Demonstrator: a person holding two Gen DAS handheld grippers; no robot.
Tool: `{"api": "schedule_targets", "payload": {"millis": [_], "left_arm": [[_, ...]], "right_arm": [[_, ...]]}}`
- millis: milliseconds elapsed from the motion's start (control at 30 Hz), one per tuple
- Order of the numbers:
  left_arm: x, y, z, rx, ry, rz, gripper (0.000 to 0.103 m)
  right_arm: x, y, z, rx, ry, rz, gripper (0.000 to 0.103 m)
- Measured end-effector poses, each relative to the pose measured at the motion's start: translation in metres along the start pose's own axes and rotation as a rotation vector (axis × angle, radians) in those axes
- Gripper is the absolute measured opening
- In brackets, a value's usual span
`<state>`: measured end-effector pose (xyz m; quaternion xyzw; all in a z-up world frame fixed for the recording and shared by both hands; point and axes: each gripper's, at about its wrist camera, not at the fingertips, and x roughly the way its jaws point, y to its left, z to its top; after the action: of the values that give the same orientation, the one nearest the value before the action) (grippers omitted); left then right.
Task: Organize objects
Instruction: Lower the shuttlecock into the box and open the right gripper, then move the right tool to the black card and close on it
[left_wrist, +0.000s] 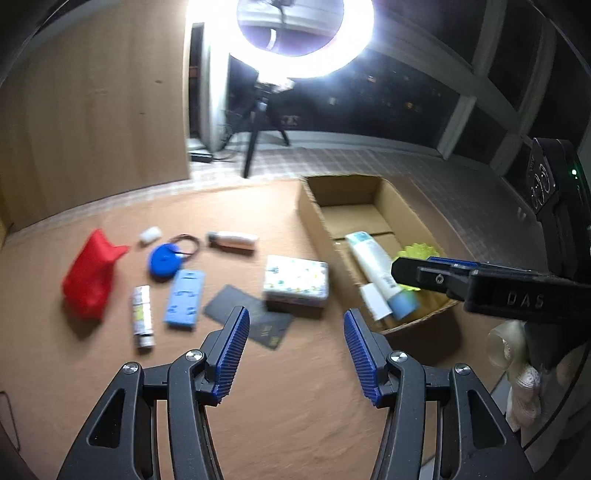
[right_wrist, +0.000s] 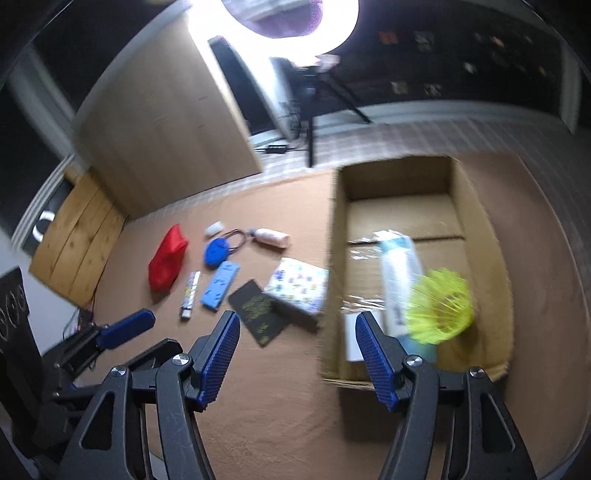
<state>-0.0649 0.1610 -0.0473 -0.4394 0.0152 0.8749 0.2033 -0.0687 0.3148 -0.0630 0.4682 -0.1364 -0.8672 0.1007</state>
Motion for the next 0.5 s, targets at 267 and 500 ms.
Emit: {"api": "schedule_targets", "payload": {"millis": [267, 500], "left_arm": [[-0.027, 0.051, -0.023, -0.070, -0.005, 0.060, 0.061], [-0.046, 0.105, -0.051, -0.152, 0.016, 0.133, 0.062]], "right_arm": [[0.022, 0.034, 0.002, -0.029, -0.077, 0.072, 0.062], [0.063, 0.049, 0.014, -0.023, 0.010, 0.104, 0.062]]}}
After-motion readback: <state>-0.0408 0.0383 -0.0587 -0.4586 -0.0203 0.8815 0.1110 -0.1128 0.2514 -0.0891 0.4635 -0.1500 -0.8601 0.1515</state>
